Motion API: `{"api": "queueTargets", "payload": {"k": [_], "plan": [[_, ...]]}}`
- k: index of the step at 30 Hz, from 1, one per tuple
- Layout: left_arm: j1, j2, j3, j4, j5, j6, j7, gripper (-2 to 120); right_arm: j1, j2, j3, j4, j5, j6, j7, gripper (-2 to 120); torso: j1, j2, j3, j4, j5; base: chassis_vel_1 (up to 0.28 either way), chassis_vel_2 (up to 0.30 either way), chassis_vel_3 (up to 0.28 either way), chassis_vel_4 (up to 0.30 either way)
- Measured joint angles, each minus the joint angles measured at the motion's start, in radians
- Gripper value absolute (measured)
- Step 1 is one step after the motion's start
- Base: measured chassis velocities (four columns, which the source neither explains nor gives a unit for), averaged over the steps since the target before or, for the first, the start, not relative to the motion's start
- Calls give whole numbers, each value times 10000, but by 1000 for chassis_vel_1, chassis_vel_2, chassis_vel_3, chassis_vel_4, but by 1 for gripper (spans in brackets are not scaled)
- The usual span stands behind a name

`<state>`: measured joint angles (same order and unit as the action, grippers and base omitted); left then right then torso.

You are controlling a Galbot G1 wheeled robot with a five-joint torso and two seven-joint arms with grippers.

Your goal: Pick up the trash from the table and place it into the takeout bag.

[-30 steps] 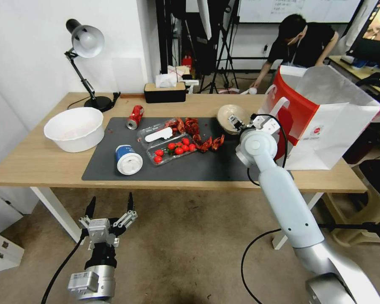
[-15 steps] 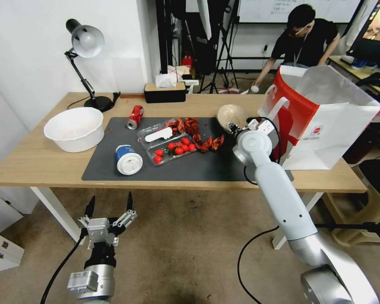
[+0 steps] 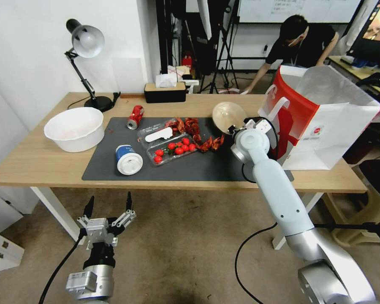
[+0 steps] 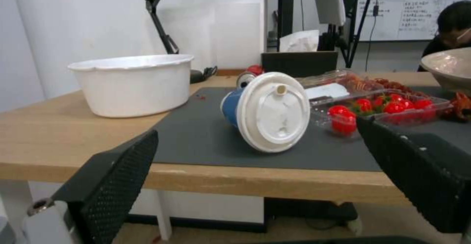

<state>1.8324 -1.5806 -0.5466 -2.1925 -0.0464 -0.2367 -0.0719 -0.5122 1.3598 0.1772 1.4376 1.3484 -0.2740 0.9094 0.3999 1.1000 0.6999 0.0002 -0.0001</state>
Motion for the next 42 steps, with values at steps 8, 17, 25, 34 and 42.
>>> {"api": "queueTargets", "payload": {"k": [8,17,25,34,42], "plan": [[-31,1,-10,35,29,-3,8,100,-254,-172,-37,606,-520,1,-170,1,2,0,1,-4,3,0,0,0,0],[-27,-8,-53,23,91,-3,14,100,-510,-532,-355,1496,-1243,8,-889,1,1,0,1,-3,2,0,0,0,0],[163,-27,-135,-232,73,-2,6,100,-918,-918,-646,2715,-2216,-9,-1407,1,1,0,1,-2,1,0,0,0,0],[332,-34,-93,-347,125,-21,8,100,-1830,-1676,-773,4095,-4264,274,-2751,1,1,0,1,-3,1,0,0,0,0],[354,-37,-46,-445,180,-24,8,100,-2428,-2238,-36,4905,-6937,1317,-3802,1,1,0,1,-3,3,0,0,0,0]]}}
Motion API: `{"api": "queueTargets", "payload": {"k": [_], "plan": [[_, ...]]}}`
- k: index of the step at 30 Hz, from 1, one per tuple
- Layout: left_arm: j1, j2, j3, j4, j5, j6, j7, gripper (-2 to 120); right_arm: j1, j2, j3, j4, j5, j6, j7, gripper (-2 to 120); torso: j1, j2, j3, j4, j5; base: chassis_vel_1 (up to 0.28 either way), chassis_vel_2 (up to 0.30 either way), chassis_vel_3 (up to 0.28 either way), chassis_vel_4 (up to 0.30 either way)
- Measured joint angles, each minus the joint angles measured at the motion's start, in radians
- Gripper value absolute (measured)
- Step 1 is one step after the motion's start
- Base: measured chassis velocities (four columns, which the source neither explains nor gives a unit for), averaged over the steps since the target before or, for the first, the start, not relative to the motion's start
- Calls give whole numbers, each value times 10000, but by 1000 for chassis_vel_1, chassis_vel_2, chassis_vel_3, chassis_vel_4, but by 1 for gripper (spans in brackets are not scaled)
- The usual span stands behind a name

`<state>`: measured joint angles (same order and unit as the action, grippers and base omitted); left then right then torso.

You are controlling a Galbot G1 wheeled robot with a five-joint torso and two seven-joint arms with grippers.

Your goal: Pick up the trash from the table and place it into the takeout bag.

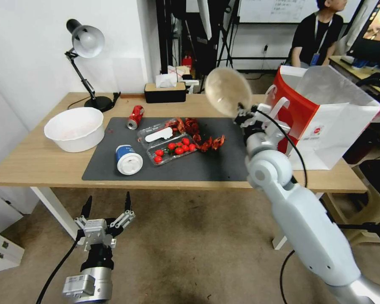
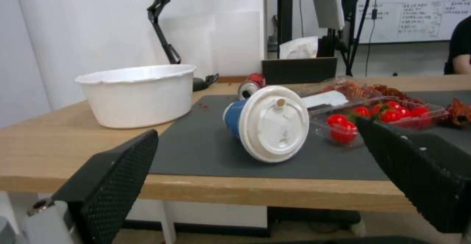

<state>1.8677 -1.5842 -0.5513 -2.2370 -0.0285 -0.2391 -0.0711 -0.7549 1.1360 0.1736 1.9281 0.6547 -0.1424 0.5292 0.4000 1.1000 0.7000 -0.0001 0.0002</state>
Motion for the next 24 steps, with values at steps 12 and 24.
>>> {"api": "queueTargets", "payload": {"k": [12,24], "plan": [[54,8,-11,-121,-8,-48,3,100,116,-878,1266,716,-2433,478,180,1,0,0,0,1,-1,0,0,0,0],[214,-16,-64,-199,-12,-190,7,100,102,-1479,2247,139,-2450,-613,850,1,0,0,0,1,-1,0,0,0,0]]}}
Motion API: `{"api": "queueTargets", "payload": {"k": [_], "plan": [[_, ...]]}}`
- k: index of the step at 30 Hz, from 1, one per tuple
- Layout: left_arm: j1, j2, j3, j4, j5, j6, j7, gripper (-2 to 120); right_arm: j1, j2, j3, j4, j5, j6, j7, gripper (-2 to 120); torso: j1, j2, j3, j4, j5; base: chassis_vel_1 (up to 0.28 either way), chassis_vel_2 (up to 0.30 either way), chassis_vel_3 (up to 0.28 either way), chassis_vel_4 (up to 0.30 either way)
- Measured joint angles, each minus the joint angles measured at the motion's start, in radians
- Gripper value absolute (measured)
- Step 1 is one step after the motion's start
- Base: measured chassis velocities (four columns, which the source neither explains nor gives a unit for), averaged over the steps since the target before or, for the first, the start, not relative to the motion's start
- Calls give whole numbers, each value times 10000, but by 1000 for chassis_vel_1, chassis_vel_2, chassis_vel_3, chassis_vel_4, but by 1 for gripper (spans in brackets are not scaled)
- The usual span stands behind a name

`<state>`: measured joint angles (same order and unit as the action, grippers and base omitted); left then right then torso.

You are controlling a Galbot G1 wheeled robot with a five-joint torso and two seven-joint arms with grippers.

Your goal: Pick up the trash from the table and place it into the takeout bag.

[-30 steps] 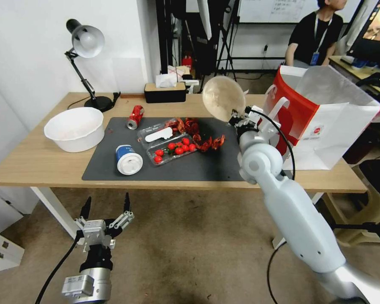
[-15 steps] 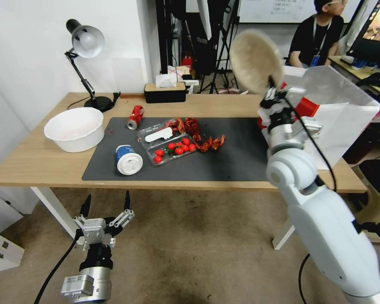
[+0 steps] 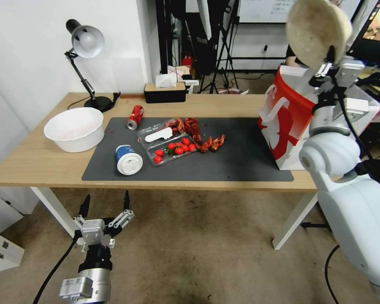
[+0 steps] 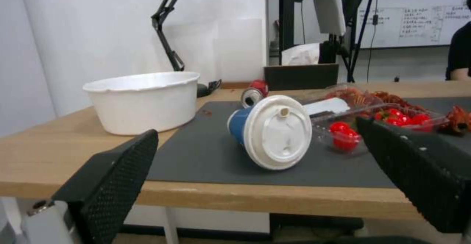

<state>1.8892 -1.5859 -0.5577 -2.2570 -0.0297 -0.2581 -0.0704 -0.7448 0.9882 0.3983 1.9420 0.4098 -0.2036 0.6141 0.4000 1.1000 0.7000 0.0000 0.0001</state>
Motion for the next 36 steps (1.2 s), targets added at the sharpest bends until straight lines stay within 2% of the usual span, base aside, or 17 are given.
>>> {"api": "queueTargets", "payload": {"k": [10,12,15,18,21,22,25,26,28,30,32,34,36], "plan": [[34,35,32,-23,-17,7,11,100,-127,-147,268,-591,90,-7,-142,1,0,0,0,0,-1,0,0,0,0],[15,37,63,59,-18,-9,14,100,-215,-140,260,-721,104,-5,-140,5,0,0,0,1,-1,0,0,0,0],[-75,105,6,35,-83,-7,11,100,-339,-127,295,-710,106,-2,-269,22,0,0,0,0,-2,0,0,0,0],[-74,126,-7,-9,-110,-2,10,100,-368,-127,300,-677,107,-1,-290,26,0,0,0,0,0,0,0,0,0],[-9,180,-59,-56,-141,4,1,100,-424,-104,331,-586,107,8,-323,43,0,0,0,0,-2,0,0,0,0],[-9,180,-59,-56,-141,4,1,100,-424,-104,331,-586,107,8,-323,43,0,0,0,0,-2,0,0,0,0],[-16,203,-113,-157,-229,-6,-17,100,-585,-71,354,-385,81,31,-516,57,0,0,0,0,-1,0,0,0,0],[-16,203,-113,-157,-229,-6,-17,100,-585,-71,354,-385,81,31,-516,57,0,0,0,0,-1,0,0,0,0],[-42,203,-160,-220,-273,-4,-35,100,-681,-80,360,-189,86,39,-592,67,0,0,0,-1,-1,0,0,0,0],[-33,198,-165,-242,-283,-4,-42,100,-710,-93,365,-75,130,52,-628,70,0,0,0,0,-2,0,0,0,0],[78,164,-157,-307,-277,-26,-50,100,-808,-159,426,256,382,62,-747,82,0,0,0,1,-1,0,0,0,0],[117,153,-154,-333,-272,-37,-51,100,-847,-184,448,358,463,76,-789,86,0,0,0,0,-2,0,0,0,0],[186,119,-147,-400,-245,-86,-51,100,-1042,-294,476,828,907,227,-927,96,0,0,-1,1,-1,0,0,0,0]]}}
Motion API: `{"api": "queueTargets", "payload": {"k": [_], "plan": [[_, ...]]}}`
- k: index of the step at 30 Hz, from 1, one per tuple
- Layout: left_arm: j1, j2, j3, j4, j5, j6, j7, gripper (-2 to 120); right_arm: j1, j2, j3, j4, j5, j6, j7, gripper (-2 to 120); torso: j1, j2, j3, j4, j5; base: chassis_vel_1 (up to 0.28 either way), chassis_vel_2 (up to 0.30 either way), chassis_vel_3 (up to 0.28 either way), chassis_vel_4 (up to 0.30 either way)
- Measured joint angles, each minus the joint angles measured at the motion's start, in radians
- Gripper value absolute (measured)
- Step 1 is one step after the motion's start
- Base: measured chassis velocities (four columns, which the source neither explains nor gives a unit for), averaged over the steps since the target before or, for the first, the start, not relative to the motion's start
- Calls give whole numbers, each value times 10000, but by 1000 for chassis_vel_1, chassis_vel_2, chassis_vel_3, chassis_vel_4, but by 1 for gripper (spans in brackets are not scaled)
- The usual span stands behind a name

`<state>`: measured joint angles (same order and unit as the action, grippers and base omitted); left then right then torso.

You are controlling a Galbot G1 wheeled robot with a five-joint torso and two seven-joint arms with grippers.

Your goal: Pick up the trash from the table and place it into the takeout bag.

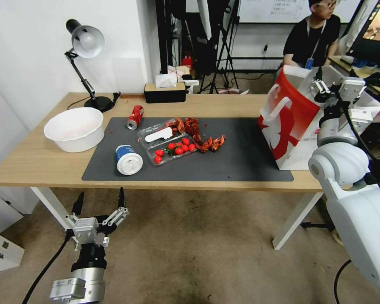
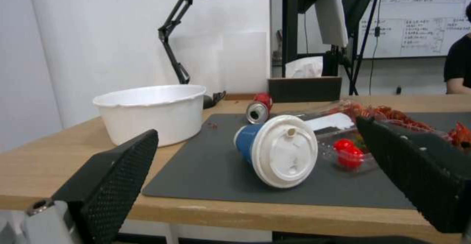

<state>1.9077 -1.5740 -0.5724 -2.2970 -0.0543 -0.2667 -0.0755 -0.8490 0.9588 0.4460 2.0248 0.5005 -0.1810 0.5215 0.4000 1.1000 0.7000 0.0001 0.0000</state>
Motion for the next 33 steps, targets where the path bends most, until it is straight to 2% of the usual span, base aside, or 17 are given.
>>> {"api": "queueTargets", "payload": {"k": [3,6,10,15,21,22,29,31,33], "plan": [[20,-32,-2,-19,19,-23,0,100,-261,-128,20,548,629,75,-94,99,1,1,0,1,-2,0,0,0,0],[50,23,-10,-26,124,-76,8,100,-1183,-610,-81,1565,1601,134,-226,100,0,0,-1,0,-1,0,0,0,0],[-66,65,-39,-15,148,-96,14,100,-2302,-932,-229,2337,1811,255,-256,100,-1,1,-1,-3,-1,0,0,0,0],[-168,50,11,15,160,-103,18,100,-3327,-915,-340,2760,1694,553,-333,100,-1,0,-1,-2,-1,0,0,0,0],[-397,201,-32,24,61,-116,28,100,-4874,-406,-474,2923,951,1530,-671,100,0,0,-1,0,-1,0,0,0,0],[-517,291,-59,23,-36,-63,28,100,-5484,-160,-506,2892,734,1892,-739,100,-1,1,-1,-2,0,0,0,0,0],[-784,546,-49,195,-311,65,30,100,-6989,479,-517,2604,374,2909,-1113,100,-1,1,-1,-2,-2,0,0,0,0],[-1062,779,-59,394,-557,140,30,100,-7846,942,-621,2235,72,3897,-1686,100,-1,1,-1,-1,-2,0,0,0,0],[-1107,822,-62,419,-620,172,29,100,-7964,1019,-647,2154,-8,4094,-1807,100,-1,0,0,0,-2,0,0,0,0]]}}
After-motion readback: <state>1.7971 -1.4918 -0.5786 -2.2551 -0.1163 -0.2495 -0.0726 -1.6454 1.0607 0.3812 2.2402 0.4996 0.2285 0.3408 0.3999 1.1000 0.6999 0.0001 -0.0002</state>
